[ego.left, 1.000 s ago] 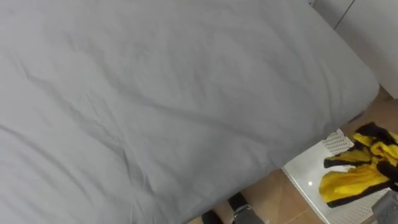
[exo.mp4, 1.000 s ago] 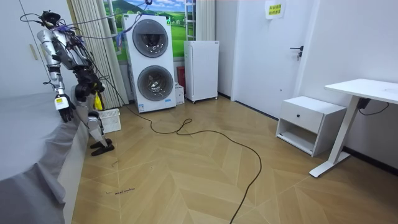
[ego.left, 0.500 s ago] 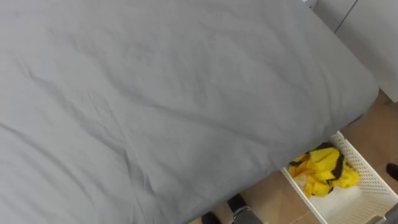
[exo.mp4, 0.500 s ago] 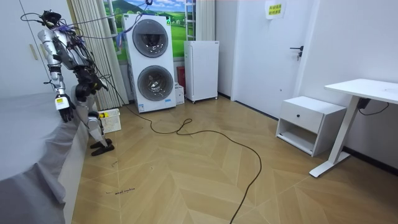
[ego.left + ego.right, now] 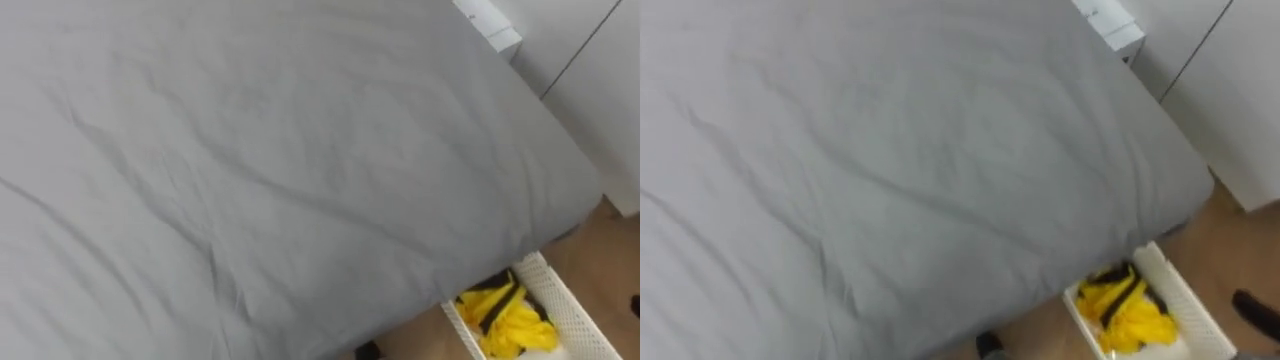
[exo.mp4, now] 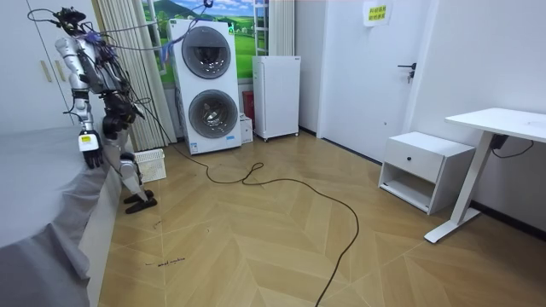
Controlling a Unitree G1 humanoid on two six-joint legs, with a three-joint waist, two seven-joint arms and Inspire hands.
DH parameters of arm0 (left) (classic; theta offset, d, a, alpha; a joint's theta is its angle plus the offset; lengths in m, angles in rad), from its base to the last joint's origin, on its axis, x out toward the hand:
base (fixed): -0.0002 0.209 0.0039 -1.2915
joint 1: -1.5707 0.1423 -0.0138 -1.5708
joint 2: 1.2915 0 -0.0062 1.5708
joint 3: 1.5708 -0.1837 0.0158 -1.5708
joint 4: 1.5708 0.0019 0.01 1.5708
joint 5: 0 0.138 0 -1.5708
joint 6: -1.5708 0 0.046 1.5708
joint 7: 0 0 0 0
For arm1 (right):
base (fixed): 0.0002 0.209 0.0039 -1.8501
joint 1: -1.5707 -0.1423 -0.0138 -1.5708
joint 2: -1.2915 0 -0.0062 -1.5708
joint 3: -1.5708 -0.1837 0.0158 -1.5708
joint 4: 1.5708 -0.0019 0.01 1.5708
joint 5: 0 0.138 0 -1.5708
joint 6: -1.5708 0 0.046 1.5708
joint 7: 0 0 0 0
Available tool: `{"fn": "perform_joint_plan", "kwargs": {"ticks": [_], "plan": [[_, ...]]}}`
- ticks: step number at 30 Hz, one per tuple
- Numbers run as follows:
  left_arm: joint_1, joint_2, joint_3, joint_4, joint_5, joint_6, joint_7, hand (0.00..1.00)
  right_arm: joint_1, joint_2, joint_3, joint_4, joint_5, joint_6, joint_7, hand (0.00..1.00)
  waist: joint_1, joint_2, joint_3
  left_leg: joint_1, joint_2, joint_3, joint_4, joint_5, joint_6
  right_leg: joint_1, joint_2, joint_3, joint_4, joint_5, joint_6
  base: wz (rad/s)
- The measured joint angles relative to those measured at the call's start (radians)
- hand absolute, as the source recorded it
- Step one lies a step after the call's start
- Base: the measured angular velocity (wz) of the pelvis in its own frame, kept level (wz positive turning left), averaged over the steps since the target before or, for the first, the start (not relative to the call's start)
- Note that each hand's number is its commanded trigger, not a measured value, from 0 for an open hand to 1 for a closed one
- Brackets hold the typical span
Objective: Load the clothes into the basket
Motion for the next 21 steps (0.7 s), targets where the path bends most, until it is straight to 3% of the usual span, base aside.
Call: {"fn": "perform_joint_plan", "kwargs": {"ticks": [4,6,8,10,15,21], "plan": [[0.031,0.010,0.014,-0.029,0.054,0.000,0.004,0.00,0.044,0.038,0.040,-0.005,0.022,0.001,0.034,0.00,0.001,-0.019,-0.0055,0.066,0.002,-0.045,-0.015,0.003,-0.008,0.089,-0.010,-0.049,-0.049,0.002,-0.019,0.38],[0.044,0.012,0.016,-0.046,0.068,0.000,0.031,0.00,0.105,0.085,0.095,-0.041,0.070,0.001,0.055,0.00,0.010,-0.040,-0.0151,0.104,0.006,-0.084,-0.022,0.004,-0.015,0.151,-0.010,-0.074,-0.100,0.011,-0.031,0.52],[0.046,0.012,0.016,-0.047,0.066,0.000,0.051,0.00,0.124,0.119,0.143,-0.038,0.068,0.009,0.076,0.00,0.024,-0.057,-0.0192,0.132,0.006,-0.094,-0.030,0.003,-0.019,0.187,-0.013,-0.094,-0.111,0.005,-0.037,0.35],[0.048,0.004,0.018,-0.047,0.068,-0.003,0.065,0.00,0.136,0.152,0.173,-0.018,0.048,0.024,0.122,0.00,0.029,-0.063,-0.0186,0.161,0.004,-0.122,-0.032,-0.002,-0.023,0.234,-0.021,-0.132,-0.137,-0.002,-0.041,0.42],[0.047,-0.009,0.035,-0.050,0.103,-0.019,0.072,0.00,0.145,0.200,0.203,0.019,0.029,0.051,0.207,0.00,0.067,-0.072,-0.0161,0.199,-0.002,-0.151,-0.044,-0.001,-0.024,0.291,-0.030,-0.166,-0.170,-0.010,-0.043,0.23],[0.049,-0.027,0.088,-0.050,0.179,-0.037,0.089,0.00,0.170,0.213,0.216,0.060,-0.015,0.079,0.252,0.00,0.105,-0.105,-0.0180,0.227,-0.007,-0.200,-0.048,-0.001,-0.024,0.341,-0.034,-0.191,-0.203,-0.013,-0.047,0.15]]}}
